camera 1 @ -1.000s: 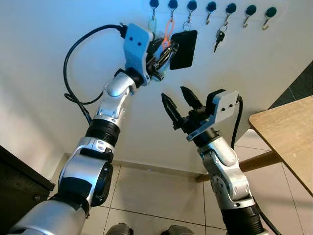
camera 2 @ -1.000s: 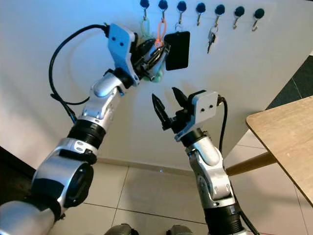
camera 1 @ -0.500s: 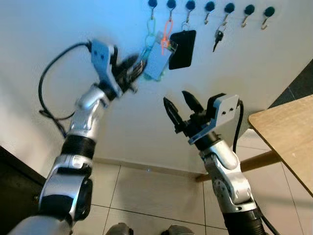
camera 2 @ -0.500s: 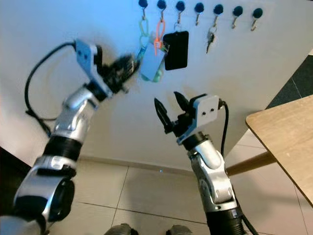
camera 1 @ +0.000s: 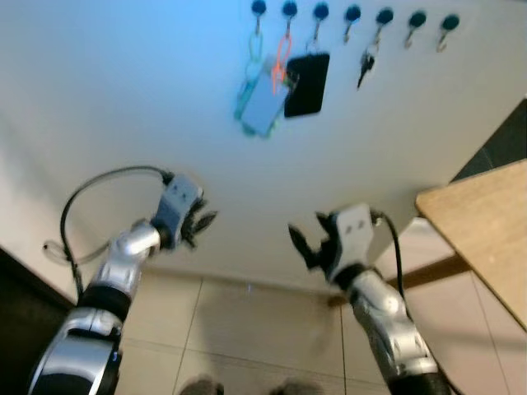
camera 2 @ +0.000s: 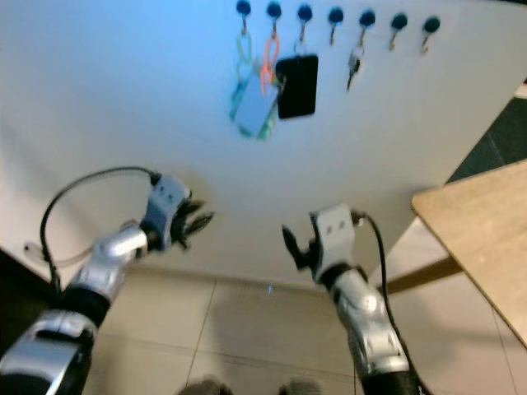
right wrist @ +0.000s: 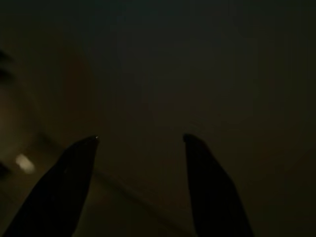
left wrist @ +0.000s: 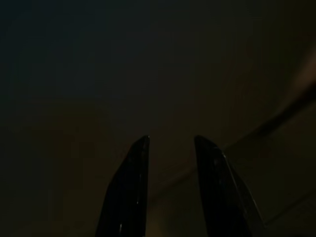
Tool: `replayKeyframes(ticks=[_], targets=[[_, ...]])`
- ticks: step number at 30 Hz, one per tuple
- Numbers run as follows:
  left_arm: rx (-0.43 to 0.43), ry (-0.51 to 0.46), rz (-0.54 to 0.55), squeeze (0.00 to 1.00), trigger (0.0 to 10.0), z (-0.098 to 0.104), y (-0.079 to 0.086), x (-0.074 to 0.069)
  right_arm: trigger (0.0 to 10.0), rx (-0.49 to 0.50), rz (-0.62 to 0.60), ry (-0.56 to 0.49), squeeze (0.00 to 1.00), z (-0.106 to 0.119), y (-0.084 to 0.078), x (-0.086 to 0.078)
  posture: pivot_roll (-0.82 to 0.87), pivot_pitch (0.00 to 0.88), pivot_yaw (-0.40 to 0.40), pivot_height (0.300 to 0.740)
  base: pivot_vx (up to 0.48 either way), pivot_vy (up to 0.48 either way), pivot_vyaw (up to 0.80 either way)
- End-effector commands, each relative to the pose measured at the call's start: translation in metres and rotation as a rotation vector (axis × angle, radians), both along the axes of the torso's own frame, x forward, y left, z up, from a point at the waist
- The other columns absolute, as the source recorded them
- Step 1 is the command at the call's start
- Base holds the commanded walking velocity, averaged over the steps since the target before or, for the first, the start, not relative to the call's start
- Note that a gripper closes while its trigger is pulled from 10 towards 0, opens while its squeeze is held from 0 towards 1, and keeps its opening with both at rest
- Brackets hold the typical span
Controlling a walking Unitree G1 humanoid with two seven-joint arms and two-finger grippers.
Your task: Hang keys on a hook
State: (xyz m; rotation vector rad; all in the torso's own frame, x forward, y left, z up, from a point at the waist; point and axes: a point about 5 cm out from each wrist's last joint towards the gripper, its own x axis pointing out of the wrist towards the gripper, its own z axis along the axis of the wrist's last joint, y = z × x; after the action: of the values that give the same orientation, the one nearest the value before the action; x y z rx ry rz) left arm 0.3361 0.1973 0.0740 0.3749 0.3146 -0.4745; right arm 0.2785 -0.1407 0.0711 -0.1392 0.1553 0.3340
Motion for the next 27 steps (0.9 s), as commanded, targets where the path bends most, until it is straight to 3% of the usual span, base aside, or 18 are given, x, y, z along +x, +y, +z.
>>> replayKeyframes(ticks=[1, 3, 5, 7, 8, 12, 16, 21, 27], targets=[[0.063, 0.065, 0.135, 0.00, 10.0, -0.019, 0.017, -0.010, 10.0, -0.073, -0.045, 0.113, 0.00, -0.026, -0.008, -0.006, 0.02, 0.036, -0.015, 0.740, 0.000, 0.000, 0.00], [0.023, 0.160, 0.294, 0.00, 10.0, -0.045, 0.023, -0.024, 10.0, -0.108, -0.095, 0.219, 0.00, -0.054, -0.015, -0.013, 0.02, 0.016, 0.004, 0.740, 0.000, 0.000, 0.00], [0.058, 0.228, 0.416, 0.00, 10.0, -0.064, 0.027, -0.039, 10.0, -0.075, -0.150, 0.301, 0.00, -0.073, -0.020, -0.020, 0.01, 0.005, 0.010, 0.740, 0.000, 0.000, 0.00], [0.058, 0.228, 0.416, 0.00, 10.0, -0.064, 0.027, -0.039, 10.0, -0.075, -0.150, 0.301, 0.00, -0.073, -0.020, -0.020, 0.01, 0.005, 0.010, 0.740, 0.000, 0.000, 0.00], [0.047, 0.308, 0.492, 0.00, 10.0, -0.085, 0.027, -0.057, 10.0, -0.035, -0.233, 0.389, 0.00, -0.093, -0.027, -0.032, 0.01, 0.000, 0.016, 0.740, 0.000, 0.000, 0.00], [-0.018, 0.377, 0.580, 0.00, 10.0, -0.105, 0.019, -0.077, 10.0, -0.058, -0.318, 0.536, 0.00, -0.122, -0.035, -0.057, 0.01, 0.004, 0.018, 0.740, 0.000, 0.000, 0.00], [-0.072, 0.412, 0.577, 0.00, 10.0, -0.111, 0.009, -0.081, 10.0, -0.083, -0.348, 0.594, 0.00, -0.132, -0.038, -0.068, 0.02, 0.010, 0.012, 0.740, 0.000, 0.000, 0.00], [-0.035, 0.454, 0.516, 0.00, 10.0, -0.121, 0.000, -0.092, 10.0, -0.008, -0.465, 0.623, 0.00, -0.141, -0.044, -0.081, 0.02, 0.019, 0.009, 0.740, 0.000, 0.000, 0.00], [-0.056, 0.480, 0.538, 0.00, 10.0, -0.127, -0.004, -0.100, 10.0, 0.017, -0.528, 0.662, 0.00, -0.149, -0.049, -0.094, 0.03, 0.025, 0.002, 0.740, 0.000, 0.000, 0.00]])
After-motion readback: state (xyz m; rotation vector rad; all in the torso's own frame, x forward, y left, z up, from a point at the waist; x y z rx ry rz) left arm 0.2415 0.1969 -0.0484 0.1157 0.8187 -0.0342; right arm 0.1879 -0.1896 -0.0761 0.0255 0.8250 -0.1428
